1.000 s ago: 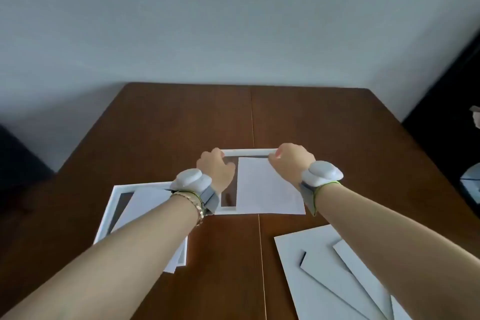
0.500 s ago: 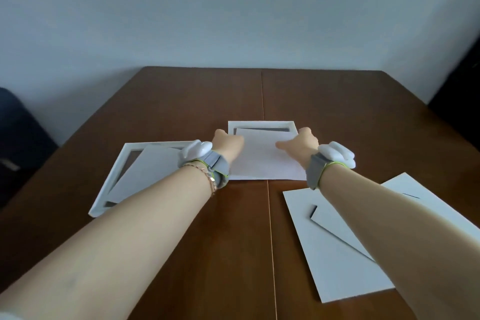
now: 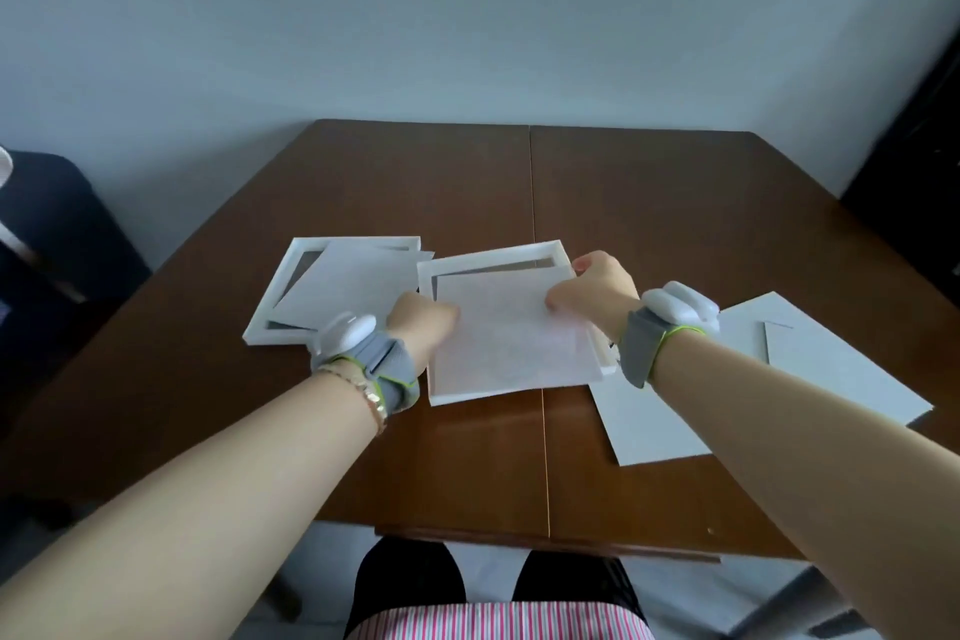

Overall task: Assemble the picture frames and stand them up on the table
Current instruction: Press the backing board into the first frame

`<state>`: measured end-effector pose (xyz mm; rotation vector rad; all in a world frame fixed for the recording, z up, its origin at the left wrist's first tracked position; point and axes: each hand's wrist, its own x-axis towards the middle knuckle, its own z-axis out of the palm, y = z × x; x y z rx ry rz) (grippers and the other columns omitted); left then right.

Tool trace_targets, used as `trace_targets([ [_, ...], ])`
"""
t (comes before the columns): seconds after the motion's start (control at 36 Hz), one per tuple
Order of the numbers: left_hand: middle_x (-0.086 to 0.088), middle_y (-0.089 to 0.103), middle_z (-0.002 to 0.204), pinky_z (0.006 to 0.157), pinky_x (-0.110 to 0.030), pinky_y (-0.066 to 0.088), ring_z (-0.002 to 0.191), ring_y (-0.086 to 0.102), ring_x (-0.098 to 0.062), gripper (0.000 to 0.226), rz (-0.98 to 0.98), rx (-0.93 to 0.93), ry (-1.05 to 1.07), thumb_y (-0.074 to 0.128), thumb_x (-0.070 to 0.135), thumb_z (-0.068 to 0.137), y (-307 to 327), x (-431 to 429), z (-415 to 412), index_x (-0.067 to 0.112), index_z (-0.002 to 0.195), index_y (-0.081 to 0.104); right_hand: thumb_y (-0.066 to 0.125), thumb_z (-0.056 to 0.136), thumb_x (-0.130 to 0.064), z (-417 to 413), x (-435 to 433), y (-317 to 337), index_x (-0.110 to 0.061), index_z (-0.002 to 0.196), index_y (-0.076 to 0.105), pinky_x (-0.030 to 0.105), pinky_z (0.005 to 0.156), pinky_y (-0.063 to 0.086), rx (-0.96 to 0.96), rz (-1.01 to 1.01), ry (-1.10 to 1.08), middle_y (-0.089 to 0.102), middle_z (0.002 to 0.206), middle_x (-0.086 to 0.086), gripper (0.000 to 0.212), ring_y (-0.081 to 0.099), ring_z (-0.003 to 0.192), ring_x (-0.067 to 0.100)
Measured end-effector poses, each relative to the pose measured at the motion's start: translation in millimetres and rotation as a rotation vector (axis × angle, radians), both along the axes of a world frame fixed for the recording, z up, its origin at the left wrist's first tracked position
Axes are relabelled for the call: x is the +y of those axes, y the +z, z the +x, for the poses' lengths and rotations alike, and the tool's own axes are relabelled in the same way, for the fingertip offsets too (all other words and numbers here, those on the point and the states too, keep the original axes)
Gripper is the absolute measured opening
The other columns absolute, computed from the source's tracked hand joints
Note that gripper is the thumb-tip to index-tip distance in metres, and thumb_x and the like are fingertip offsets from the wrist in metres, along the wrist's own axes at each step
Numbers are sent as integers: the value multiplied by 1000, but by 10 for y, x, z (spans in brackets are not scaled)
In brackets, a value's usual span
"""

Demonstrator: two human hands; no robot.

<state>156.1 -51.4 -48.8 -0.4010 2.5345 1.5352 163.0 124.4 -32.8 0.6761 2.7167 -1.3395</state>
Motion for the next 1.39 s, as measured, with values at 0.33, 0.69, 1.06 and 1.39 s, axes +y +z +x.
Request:
trace_targets([
  [0.33, -5, 44, 56, 48, -26, 27, 55, 44, -20, 33, -343, -19, -354, 53, 25, 83, -149, -504, 652, 12, 54, 45, 56, 79, -32, 450, -304, -192, -8, 124, 42, 29, 68, 43, -231, 355, 250, 56, 104, 6, 53, 57, 88, 24],
  [0.69, -14, 54, 115, 76, -37, 44, 105, 51, -31, 30, -994, 423, -236, 44, 32, 93, -128, -658, 471, 9, 109, 54, 71, 74, -50, 519, -292, -94, -9, 126, 46, 33, 72, 52, -405, 319, 339, 60, 110, 9, 70, 59, 89, 26],
  [1.06, -20, 54, 106, 79, -44, 46, 104, 52, -39, 21, -947, 209, -265, 39, 0, 89, -295, -1151, -84, 2, 93, 59, 67, 72, -58, 315, -460, -207, -7, 134, 37, 38, 94, 52, -255, 396, 306, 56, 121, 9, 86, 58, 108, 25],
  [1.39, -12, 61, 116, 94, -39, 45, 110, 54, -29, 29, -620, 407, -364, 40, 6, 90, -340, -723, 357, -2, 105, 64, 56, 76, -66, 530, -576, -144, -15, 133, 43, 37, 92, 44, 54, 797, 588, 46, 127, 11, 77, 42, 119, 28],
])
